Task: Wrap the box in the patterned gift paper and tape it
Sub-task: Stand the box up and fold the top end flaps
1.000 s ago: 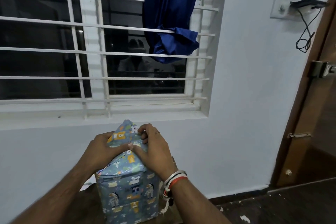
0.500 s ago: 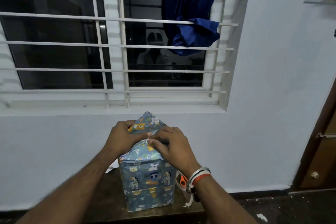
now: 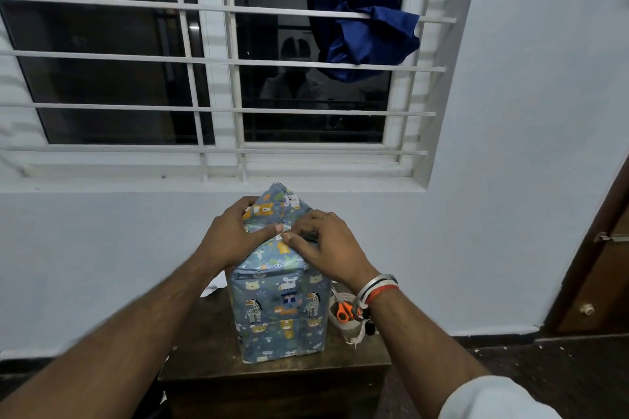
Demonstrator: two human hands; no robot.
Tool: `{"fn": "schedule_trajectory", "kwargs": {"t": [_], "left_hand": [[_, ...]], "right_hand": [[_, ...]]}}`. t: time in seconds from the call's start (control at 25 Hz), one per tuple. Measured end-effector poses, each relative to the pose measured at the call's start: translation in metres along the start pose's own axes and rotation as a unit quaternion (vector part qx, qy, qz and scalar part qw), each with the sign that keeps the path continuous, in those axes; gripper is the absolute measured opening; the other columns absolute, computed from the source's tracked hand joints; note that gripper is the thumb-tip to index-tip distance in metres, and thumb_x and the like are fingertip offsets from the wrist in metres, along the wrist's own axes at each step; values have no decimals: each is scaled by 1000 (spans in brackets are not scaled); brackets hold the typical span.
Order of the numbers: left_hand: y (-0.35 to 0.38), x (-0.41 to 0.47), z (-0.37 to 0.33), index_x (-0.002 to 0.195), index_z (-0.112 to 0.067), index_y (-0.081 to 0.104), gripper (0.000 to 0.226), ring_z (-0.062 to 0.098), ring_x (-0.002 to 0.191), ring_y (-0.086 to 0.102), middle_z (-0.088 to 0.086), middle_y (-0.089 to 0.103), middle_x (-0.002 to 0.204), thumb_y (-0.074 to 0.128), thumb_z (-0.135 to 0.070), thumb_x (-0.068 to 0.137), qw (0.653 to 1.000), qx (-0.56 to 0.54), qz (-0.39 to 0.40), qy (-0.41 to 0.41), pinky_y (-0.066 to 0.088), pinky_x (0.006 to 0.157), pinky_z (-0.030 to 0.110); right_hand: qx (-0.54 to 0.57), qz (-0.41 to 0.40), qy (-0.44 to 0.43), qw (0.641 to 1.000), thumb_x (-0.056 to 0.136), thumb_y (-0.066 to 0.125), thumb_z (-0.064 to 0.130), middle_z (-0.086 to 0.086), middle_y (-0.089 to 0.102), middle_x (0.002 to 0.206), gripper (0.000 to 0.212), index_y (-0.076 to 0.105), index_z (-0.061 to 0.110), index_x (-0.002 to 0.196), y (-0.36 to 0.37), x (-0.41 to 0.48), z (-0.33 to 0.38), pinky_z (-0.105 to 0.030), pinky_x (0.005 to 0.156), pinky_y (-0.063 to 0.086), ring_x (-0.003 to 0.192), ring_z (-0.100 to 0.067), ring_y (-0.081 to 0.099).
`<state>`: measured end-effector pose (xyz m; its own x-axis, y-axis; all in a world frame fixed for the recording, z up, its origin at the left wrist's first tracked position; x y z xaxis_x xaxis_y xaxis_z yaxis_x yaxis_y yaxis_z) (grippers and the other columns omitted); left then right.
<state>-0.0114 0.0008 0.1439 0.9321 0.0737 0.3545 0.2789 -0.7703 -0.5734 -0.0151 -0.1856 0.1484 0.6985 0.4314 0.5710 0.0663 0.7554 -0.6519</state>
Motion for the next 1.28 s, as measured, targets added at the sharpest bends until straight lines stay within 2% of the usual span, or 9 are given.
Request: {"fn": "schedule_trajectory", "kwargs": {"t": [0.12, 0.24, 0.32, 0.4, 0.56, 0.68, 0.92, 1.08, 1.28], "left_hand": [[-4, 0, -2, 119, -37, 59, 55, -1, 89, 66, -20, 68, 104, 87, -49, 74, 1000, 3, -19, 2, 50, 72, 21], [-4, 2, 2, 116, -34, 66, 54, 3, 90, 70, -15, 73, 104, 90, -49, 70, 999, -19, -26, -6, 56, 78, 28], [-4, 2, 5, 114, -34, 69, 53, 1, 89, 71, -16, 75, 102, 91, -49, 69, 999, -32, -26, -7, 57, 81, 28], [-4, 3, 5, 112, -34, 70, 51, -1, 88, 71, -16, 76, 101, 93, -45, 68, 999, -45, -26, -3, 57, 79, 26], [-6, 3, 5, 109, -34, 72, 45, -4, 86, 71, -17, 76, 98, 93, -38, 69, 998, -61, -30, 8, 56, 77, 23], [-3, 1, 5, 106, -35, 73, 37, -5, 85, 71, -19, 77, 95, 90, -38, 74, 998, -63, -22, 11, 56, 77, 24], [-5, 4, 2, 103, -35, 73, 30, -5, 83, 70, -20, 77, 93, 88, -38, 77, 998, -46, -27, 26, 56, 77, 26], [-5, 12, -2, 109, -39, 70, 40, -2, 87, 70, -21, 75, 96, 88, -46, 74, 1000, 4, -3, 30, 57, 81, 31], [-2, 7, -13, 110, -38, 69, 43, -11, 86, 67, -21, 74, 97, 91, -30, 73, 998, -32, -31, 45, 50, 74, 12]], "right_hand": [[106, -26, 45, 993, 86, 81, 34, 8, 72, 94, 17, 76, 23, 97, -7, 2, -6, -38, 84, 55, 90, -7, 66], [96, -99, 99, 985, 74, 90, 40, 10, 60, 109, 53, 59, 29, 115, -21, 5, -20, -19, 80, 47, 100, -2, 55], [103, -58, 145, 982, 75, 87, 49, 12, 58, 121, 69, 51, 35, 132, -15, 13, -27, -16, 87, 45, 113, -2, 54], [152, -4, 178, 972, 79, 85, 51, 9, 66, 121, 68, 53, 35, 137, -5, 24, -32, -27, 94, 53, 115, -8, 61], [143, 49, 137, 979, 79, 85, 42, 5, 79, 96, 31, 77, 25, 103, 9, 40, -33, -47, 86, 60, 89, -13, 76], [137, 12, 124, 983, 85, 82, 36, 9, 79, 89, 15, 80, 24, 94, 7, 37, -36, -40, 78, 61, 82, -7, 74], [142, -42, 139, 979, 79, 81, 45, 5, 77, 82, 28, 78, 18, 85, 9, 31, -41, -41, 75, 59, 78, -12, 74], [145, -50, 146, 977, 82, 84, 35, 10, 76, 79, 15, 76, 22, 81, 8, 29, -43, -33, 72, 58, 74, -6, 71], [144, -59, 131, 979, 83, 83, 34, 10, 76, 82, 11, 75, 26, 82, 4, 27, -42, -33, 74, 57, 78, -6, 72]]}}
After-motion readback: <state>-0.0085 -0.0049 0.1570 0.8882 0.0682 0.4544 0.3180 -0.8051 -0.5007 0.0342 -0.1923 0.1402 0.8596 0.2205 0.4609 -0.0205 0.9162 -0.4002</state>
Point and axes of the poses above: each hand's wrist, its own x-axis towards the middle knuckle, its own y-axis out of the palm, z = x × y, the point moved 7 cm from there along x, towards the middle knuckle
